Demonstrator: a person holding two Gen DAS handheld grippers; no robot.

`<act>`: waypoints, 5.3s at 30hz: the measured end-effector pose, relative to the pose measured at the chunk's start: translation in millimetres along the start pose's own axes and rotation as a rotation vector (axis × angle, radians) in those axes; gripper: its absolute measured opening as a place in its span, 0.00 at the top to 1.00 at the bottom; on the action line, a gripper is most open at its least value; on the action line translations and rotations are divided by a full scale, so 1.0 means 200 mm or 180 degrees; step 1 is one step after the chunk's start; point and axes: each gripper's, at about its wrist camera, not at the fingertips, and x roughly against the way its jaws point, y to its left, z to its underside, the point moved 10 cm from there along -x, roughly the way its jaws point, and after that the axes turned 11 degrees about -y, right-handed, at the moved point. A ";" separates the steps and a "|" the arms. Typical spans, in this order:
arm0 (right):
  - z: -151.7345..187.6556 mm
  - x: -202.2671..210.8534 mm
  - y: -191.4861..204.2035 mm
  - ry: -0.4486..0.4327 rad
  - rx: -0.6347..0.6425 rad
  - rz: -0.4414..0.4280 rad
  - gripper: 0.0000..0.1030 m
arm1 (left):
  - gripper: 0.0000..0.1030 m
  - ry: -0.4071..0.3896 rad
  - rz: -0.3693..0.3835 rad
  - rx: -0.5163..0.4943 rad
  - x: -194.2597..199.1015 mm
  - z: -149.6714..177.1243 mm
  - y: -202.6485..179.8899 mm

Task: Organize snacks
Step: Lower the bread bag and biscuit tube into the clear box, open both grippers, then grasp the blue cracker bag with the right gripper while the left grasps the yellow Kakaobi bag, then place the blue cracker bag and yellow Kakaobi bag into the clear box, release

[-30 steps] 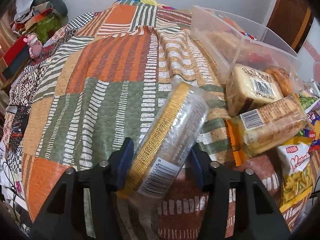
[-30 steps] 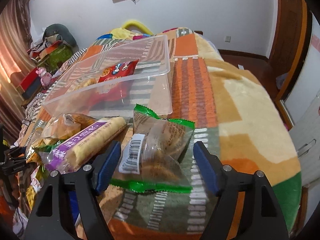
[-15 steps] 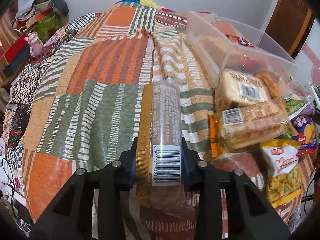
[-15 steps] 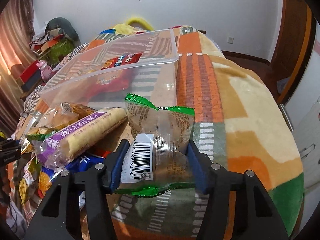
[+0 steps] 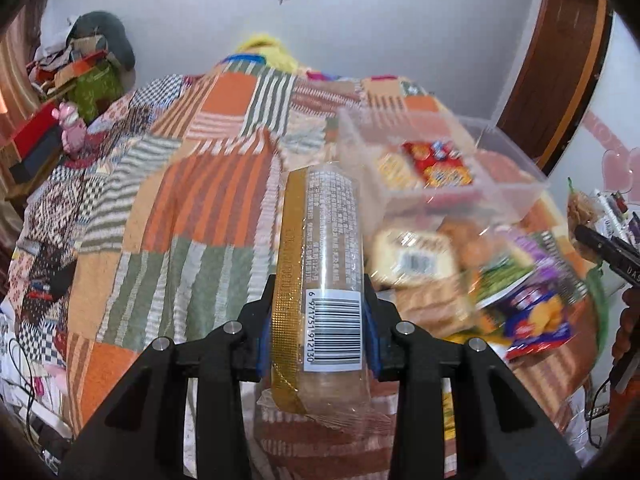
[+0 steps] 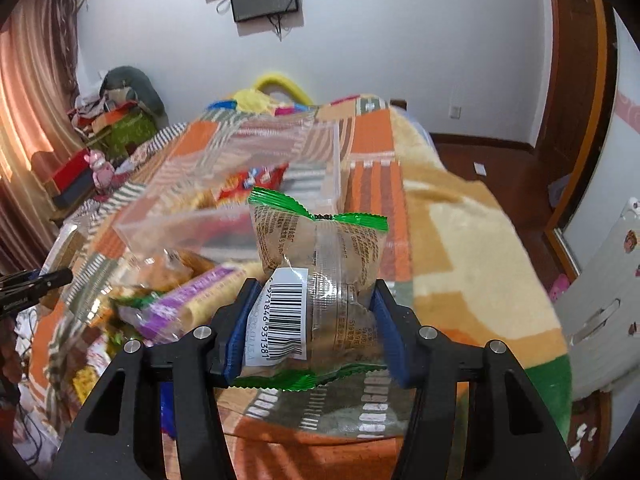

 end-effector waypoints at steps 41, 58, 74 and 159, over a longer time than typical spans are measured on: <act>-0.31 -0.44 0.25 -0.0168 0.0135 -0.0164 0.50 | 0.65 -0.0056 0.0315 -0.0191 -0.58 -0.48 -0.55; -0.27 -0.46 0.26 -0.0034 0.0193 -0.0186 0.46 | 0.64 -0.0242 0.0287 -0.0275 -0.54 -0.52 -0.56; -0.44 0.03 0.29 -0.0683 0.0197 -0.0277 0.37 | 0.37 -0.1021 0.0333 -0.0242 0.09 -0.62 -0.55; 0.11 0.13 0.39 -0.0002 -0.0007 -0.0648 0.50 | 0.46 -0.0294 0.0591 -0.0256 0.21 0.02 -0.54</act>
